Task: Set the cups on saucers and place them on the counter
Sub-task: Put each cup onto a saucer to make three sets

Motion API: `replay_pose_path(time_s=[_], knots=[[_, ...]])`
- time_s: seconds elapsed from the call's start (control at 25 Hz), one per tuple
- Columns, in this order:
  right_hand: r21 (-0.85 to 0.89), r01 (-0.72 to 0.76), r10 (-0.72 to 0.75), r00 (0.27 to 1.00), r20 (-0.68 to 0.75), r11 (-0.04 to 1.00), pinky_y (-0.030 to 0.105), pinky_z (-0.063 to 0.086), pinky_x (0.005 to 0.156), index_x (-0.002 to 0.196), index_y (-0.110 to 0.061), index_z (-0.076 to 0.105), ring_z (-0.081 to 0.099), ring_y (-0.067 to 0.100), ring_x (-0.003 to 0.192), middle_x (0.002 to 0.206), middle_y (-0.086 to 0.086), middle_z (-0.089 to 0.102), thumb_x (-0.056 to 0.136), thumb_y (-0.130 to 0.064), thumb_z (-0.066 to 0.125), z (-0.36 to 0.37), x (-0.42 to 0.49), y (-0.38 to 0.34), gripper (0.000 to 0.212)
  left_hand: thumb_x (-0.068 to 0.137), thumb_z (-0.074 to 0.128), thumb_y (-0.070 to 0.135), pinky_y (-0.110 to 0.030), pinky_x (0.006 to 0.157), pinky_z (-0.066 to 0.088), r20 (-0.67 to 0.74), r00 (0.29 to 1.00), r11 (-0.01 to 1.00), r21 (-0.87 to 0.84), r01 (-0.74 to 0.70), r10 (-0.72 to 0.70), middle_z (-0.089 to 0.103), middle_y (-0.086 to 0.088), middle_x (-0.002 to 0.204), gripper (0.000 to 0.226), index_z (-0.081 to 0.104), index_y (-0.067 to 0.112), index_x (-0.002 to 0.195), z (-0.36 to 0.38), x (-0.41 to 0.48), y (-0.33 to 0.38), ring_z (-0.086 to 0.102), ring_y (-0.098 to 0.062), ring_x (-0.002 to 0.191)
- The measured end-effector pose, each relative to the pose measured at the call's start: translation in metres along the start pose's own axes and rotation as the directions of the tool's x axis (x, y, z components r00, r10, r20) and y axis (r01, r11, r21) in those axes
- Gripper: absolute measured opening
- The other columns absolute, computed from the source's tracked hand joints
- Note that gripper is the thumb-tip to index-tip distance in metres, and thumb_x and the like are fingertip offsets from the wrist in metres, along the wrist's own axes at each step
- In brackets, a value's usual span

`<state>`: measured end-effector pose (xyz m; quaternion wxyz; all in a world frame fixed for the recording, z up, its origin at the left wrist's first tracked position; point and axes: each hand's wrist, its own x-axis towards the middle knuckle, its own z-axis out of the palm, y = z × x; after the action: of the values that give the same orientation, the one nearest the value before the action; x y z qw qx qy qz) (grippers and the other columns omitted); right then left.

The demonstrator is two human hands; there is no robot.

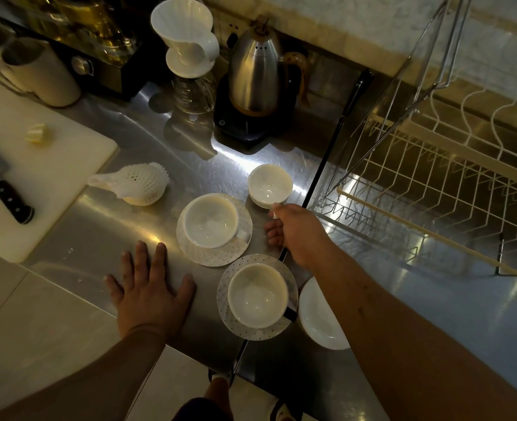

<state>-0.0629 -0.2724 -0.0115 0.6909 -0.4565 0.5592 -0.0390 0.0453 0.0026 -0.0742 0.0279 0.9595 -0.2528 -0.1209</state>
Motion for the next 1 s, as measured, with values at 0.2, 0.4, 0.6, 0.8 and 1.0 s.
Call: replay_pose_path(time_s=[0.2, 0.4, 0.6, 0.8, 1.0], knots=[[-0.141, 0.177, -0.184, 0.982, -0.042, 0.974, 0.019, 0.051, 0.043, 0.088, -0.015, 0.066, 0.061, 0.014, 0.056, 0.073, 0.011, 0.066, 0.104, -0.023, 0.051, -0.018, -0.004, -0.003, 0.024, 0.088, 0.026, 0.077, -0.063, 0.127, 0.002, 0.004, 1.000, 1.000, -0.018, -0.005, 0.005, 0.005, -0.007, 0.175, 0.091, 0.014, 0.030, 0.164, -0.002, -0.001, 0.001, -0.005, -0.028, 0.160], [-0.335, 0.307, -0.329, 0.944, -0.010, 0.891, 0.027, 0.050, 0.058, 0.087, -0.023, 0.066, 0.059, 0.008, 0.060, 0.072, 0.004, 0.065, 0.105, -0.030, 0.048, -0.055, -0.030, 0.016, 0.027, 0.088, 0.027, 0.075, -0.064, 0.126, 0.004, -0.008, 1.000, 1.000, -0.022, -0.007, 0.007, 0.008, -0.008, 0.175, 0.090, 0.017, 0.029, 0.164, -0.002, -0.002, 0.002, -0.001, -0.031, 0.160], [-0.393, 0.306, -0.325, 0.946, 0.020, 0.867, 0.026, 0.046, 0.059, 0.076, -0.024, 0.061, 0.054, 0.004, 0.055, 0.064, -0.001, 0.059, 0.106, -0.025, 0.044, -0.098, -0.064, 0.044, 0.034, 0.088, 0.028, 0.075, -0.063, 0.127, 0.003, -0.017, 1.000, 1.000, -0.016, -0.003, 0.003, 0.010, -0.008, 0.175, 0.089, 0.019, 0.028, 0.163, -0.001, -0.001, 0.001, 0.000, -0.030, 0.160], [-0.375, 0.253, -0.265, 0.964, 0.020, 0.892, 0.029, 0.043, 0.059, 0.077, -0.004, 0.058, 0.050, 0.009, 0.052, 0.058, -0.001, 0.056, 0.105, -0.018, 0.042, -0.133, -0.093, 0.080, 0.035, 0.088, 0.029, 0.075, -0.063, 0.126, 0.004, -0.018, 1.000, 1.000, -0.005, 0.011, -0.011, 0.010, -0.007, 0.175, 0.088, 0.021, 0.029, 0.163, 0.002, 0.000, 0.001, 0.001, -0.030, 0.160], [-0.367, 0.199, -0.202, 0.979, 0.031, 0.909, 0.021, 0.044, 0.056, 0.073, -0.002, 0.059, 0.052, 0.008, 0.054, 0.061, 0.001, 0.058, 0.105, -0.013, 0.045, -0.157, -0.114, 0.106, 0.036, 0.088, 0.030, 0.075, -0.063, 0.126, 0.004, -0.031, 1.000, 1.000, 0.001, 0.007, -0.007, 0.011, -0.008, 0.175, 0.088, 0.021, 0.029, 0.163, 0.005, 0.000, -0.001, 0.001, -0.030, 0.160]])
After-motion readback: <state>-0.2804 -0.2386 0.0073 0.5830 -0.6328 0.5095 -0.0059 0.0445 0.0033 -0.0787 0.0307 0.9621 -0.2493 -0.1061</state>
